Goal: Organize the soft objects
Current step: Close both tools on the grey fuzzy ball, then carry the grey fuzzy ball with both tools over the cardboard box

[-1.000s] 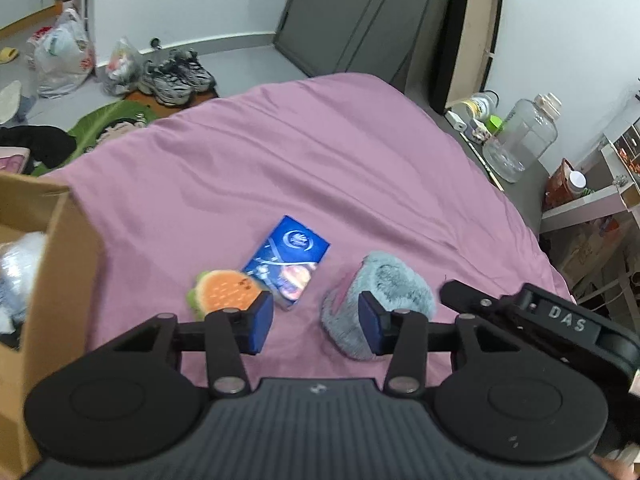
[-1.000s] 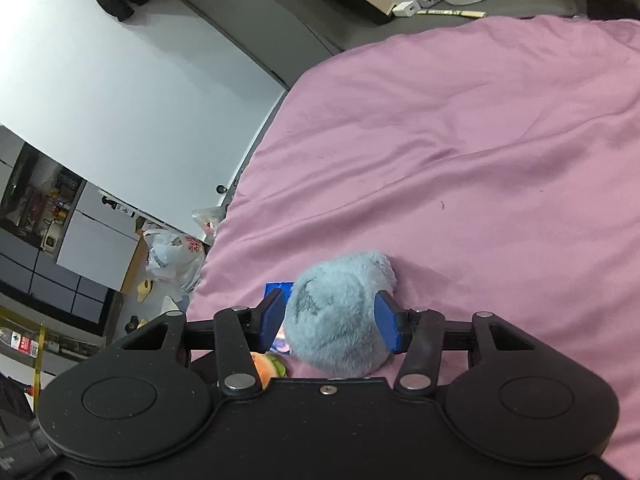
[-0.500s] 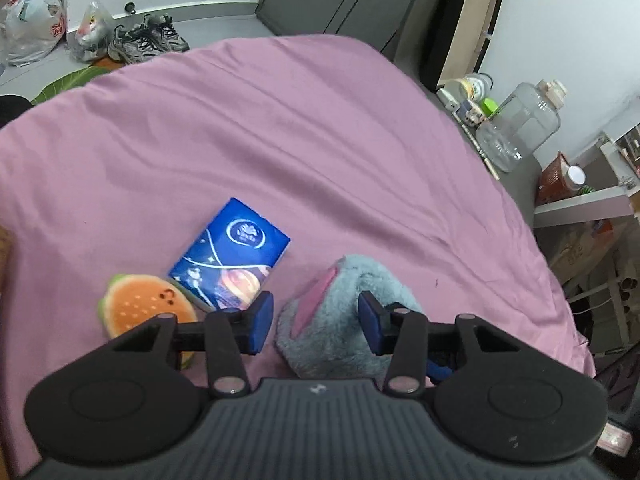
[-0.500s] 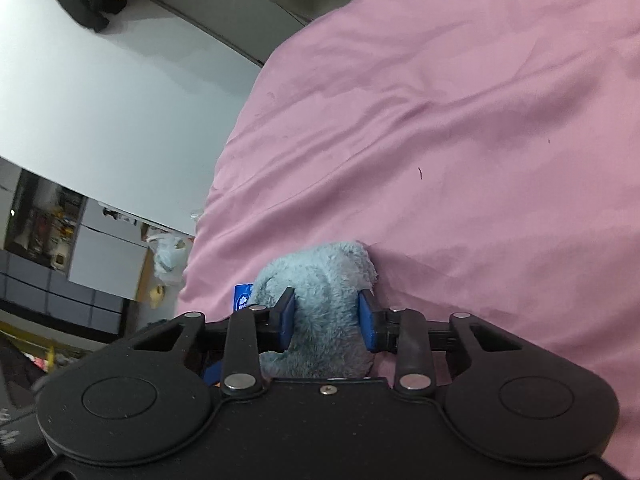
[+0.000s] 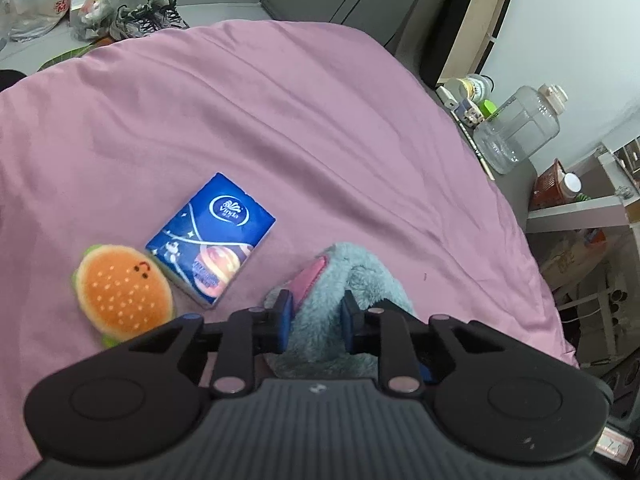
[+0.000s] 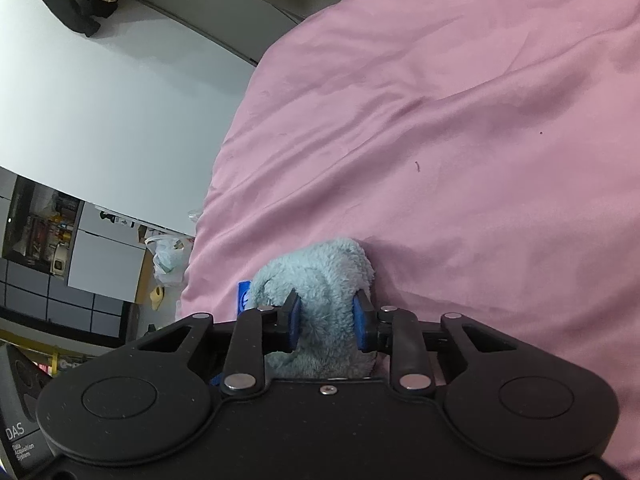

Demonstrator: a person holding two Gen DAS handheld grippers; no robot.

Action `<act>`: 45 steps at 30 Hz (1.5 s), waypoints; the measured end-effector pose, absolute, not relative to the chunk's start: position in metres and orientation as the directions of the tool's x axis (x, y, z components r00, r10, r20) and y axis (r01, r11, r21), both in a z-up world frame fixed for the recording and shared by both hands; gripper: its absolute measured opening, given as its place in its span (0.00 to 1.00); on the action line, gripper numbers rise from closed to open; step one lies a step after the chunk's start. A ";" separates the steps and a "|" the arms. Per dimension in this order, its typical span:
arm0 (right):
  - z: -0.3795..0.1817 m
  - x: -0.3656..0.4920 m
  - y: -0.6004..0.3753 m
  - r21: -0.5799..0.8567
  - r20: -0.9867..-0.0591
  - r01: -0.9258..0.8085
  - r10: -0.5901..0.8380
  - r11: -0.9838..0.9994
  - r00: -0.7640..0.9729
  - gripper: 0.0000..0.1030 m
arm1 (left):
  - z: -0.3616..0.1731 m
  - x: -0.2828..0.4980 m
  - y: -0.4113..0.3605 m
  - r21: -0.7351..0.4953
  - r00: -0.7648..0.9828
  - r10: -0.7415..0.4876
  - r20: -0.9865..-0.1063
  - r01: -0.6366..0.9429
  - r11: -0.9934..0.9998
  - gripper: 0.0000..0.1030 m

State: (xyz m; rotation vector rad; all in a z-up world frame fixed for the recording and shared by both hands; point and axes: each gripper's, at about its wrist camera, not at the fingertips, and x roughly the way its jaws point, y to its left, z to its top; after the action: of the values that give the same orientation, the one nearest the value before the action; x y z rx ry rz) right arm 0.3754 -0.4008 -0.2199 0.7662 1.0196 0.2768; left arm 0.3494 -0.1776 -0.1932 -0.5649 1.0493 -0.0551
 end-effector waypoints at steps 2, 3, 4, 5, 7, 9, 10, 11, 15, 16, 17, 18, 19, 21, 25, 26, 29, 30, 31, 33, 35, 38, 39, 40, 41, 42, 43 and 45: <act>-0.211 0.372 -0.397 0.678 -0.665 0.123 0.534 0.725 0.521 0.24 | -0.188 0.344 -0.176 -0.476 0.517 -0.311 -0.798 -0.223 0.851 0.22; -0.207 0.369 -0.395 0.674 -0.667 0.118 0.532 0.729 0.523 0.24 | -0.185 0.341 -0.174 -0.481 0.519 -0.314 -0.795 -0.226 0.847 0.22; -0.204 0.367 -0.394 0.673 -0.665 0.114 0.531 0.731 0.525 0.24 | -0.182 0.339 -0.173 -0.482 0.522 -0.313 -0.793 -0.224 0.847 0.22; -0.200 0.364 -0.392 0.674 -0.661 0.108 0.532 0.731 0.528 0.24 | -0.177 0.336 -0.172 -0.480 0.527 -0.311 -0.791 -0.219 0.849 0.22; -0.193 0.360 -0.390 0.675 -0.654 0.094 0.535 0.732 0.535 0.24 | -0.168 0.330 -0.170 -0.480 0.537 -0.308 -0.785 -0.212 0.852 0.22; -0.184 0.357 -0.387 0.672 -0.652 0.084 0.534 0.736 0.539 0.24 | -0.160 0.325 -0.168 -0.487 0.543 -0.311 -0.780 -0.213 0.847 0.22; -0.179 0.354 -0.385 0.669 -0.651 0.077 0.533 0.739 0.541 0.24 | -0.156 0.322 -0.166 -0.492 0.544 -0.313 -0.779 -0.219 0.843 0.22; -0.174 0.351 -0.384 0.666 -0.650 0.069 0.532 0.743 0.544 0.24 | -0.151 0.318 -0.165 -0.495 0.547 -0.312 -0.777 -0.226 0.839 0.22; -0.156 0.339 -0.377 0.659 -0.646 0.050 0.531 0.750 0.548 0.24 | -0.134 0.302 -0.159 -0.503 0.567 -0.306 -0.765 -0.230 0.833 0.22; -0.153 0.336 -0.374 0.658 -0.646 0.044 0.532 0.752 0.547 0.24 | -0.130 0.298 -0.157 -0.506 0.572 -0.305 -0.762 -0.232 0.831 0.22; -0.149 0.333 -0.372 0.657 -0.644 0.038 0.534 0.753 0.548 0.24 | -0.127 0.293 -0.154 -0.509 0.576 -0.304 -0.758 -0.233 0.829 0.22; -0.146 0.328 -0.369 0.656 -0.642 0.031 0.535 0.754 0.549 0.24 | -0.123 0.288 -0.151 -0.512 0.581 -0.303 -0.755 -0.234 0.826 0.22; -0.143 0.323 -0.366 0.655 -0.640 0.026 0.536 0.756 0.550 0.24 | -0.121 0.283 -0.148 -0.514 0.585 -0.302 -0.753 -0.237 0.824 0.22; -0.138 0.315 -0.359 0.656 -0.636 0.017 0.541 0.755 0.550 0.24 | -0.116 0.274 -0.141 -0.518 0.592 -0.299 -0.749 -0.241 0.821 0.22; -0.131 0.299 -0.342 0.655 -0.631 -0.009 0.554 0.755 0.544 0.24 | -0.107 0.256 -0.123 -0.527 0.595 -0.295 -0.748 -0.260 0.810 0.22; -0.128 0.295 -0.337 0.653 -0.630 -0.017 0.556 0.757 0.542 0.24 | -0.104 0.250 -0.117 -0.528 0.600 -0.292 -0.745 -0.263 0.808 0.22; -0.120 0.284 -0.321 0.646 -0.629 -0.038 0.560 0.762 0.539 0.24 | -0.097 0.238 -0.103 -0.528 0.611 -0.279 -0.741 -0.273 0.804 0.22; -0.117 0.280 -0.316 0.643 -0.629 -0.048 0.562 0.765 0.537 0.24 | -0.094 0.234 -0.098 -0.527 0.616 -0.272 -0.740 -0.278 0.803 0.22; -0.115 0.277 -0.312 0.642 -0.629 -0.053 0.565 0.765 0.535 0.24 | -0.092 0.231 -0.094 -0.524 0.618 -0.266 -0.740 -0.282 0.803 0.22; -0.110 0.271 -0.303 0.637 -0.627 -0.066 0.566 0.768 0.535 0.24 | -0.088 0.225 -0.086 -0.527 0.623 -0.261 -0.737 -0.289 0.799 0.22; -0.106 0.266 -0.294 0.631 -0.626 -0.080 0.567 0.772 0.536 0.24 | -0.085 0.217 -0.077 -0.536 0.632 -0.260 -0.730 -0.293 0.792 0.22; -0.103 0.260 -0.282 0.622 -0.627 -0.093 0.565 0.778 0.536 0.24 | -0.083 0.208 -0.063 -0.546 0.640 -0.258 -0.724 -0.303 0.781 0.22; -0.103 0.259 -0.277 0.622 -0.626 -0.097 0.568 0.777 0.535 0.24 | -0.082 0.206 -0.058 -0.548 0.642 -0.257 -0.722 -0.305 0.779 0.22; -0.103 0.257 -0.274 0.622 -0.625 -0.100 0.570 0.776 0.534 0.24 | -0.081 0.203 -0.054 -0.548 0.645 -0.254 -0.721 -0.306 0.778 0.22; -0.102 0.254 -0.269 0.622 -0.624 -0.103 0.571 0.776 0.532 0.24 | -0.081 0.201 -0.049 -0.548 0.648 -0.250 -0.720 -0.309 0.778 0.22; -0.101 0.253 -0.264 0.621 -0.625 -0.107 0.573 0.776 0.529 0.24 | -0.080 0.198 -0.045 -0.548 0.650 -0.246 -0.719 -0.312 0.777 0.22; -0.100 0.251 -0.259 0.619 -0.626 -0.112 0.575 0.777 0.527 0.24 | -0.079 0.196 -0.040 -0.548 0.652 -0.243 -0.718 -0.315 0.775 0.22; -0.099 0.249 -0.248 0.614 -0.629 -0.122 0.577 0.780 0.521 0.24 | -0.078 0.191 -0.030 -0.551 0.656 -0.239 -0.716 -0.320 0.771 0.22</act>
State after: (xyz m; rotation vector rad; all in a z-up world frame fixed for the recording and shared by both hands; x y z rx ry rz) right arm 0.2492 -0.2485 -0.0987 0.5453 0.9369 0.4443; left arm 0.1910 -0.0302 -0.0783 -0.7123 0.8733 0.0507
